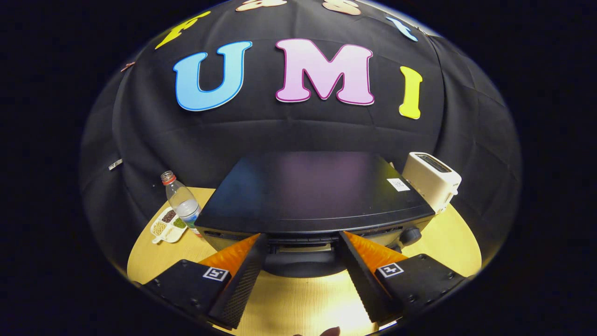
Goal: Open the toaster oven, put the food inside, and close the toaster oven door.
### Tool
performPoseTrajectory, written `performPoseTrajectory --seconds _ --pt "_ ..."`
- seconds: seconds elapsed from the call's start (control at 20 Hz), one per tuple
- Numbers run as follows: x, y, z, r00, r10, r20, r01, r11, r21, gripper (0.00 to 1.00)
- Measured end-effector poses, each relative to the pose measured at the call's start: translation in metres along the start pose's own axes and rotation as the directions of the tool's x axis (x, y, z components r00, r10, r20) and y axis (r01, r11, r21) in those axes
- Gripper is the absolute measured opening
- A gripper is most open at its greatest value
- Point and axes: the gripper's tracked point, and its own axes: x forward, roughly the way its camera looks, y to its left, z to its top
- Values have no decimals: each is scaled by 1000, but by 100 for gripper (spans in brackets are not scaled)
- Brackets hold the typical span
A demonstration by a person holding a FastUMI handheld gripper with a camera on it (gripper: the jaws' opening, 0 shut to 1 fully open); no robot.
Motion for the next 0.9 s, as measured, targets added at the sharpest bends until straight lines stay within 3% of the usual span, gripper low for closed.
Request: performPoseTrajectory --seconds 0.35,0.9 --pt "-36 -5 -48 1000 -1 -21 1 1000 2 100" --pt "-71 -11 -144 976 12 -218 -11 1000 6 100"
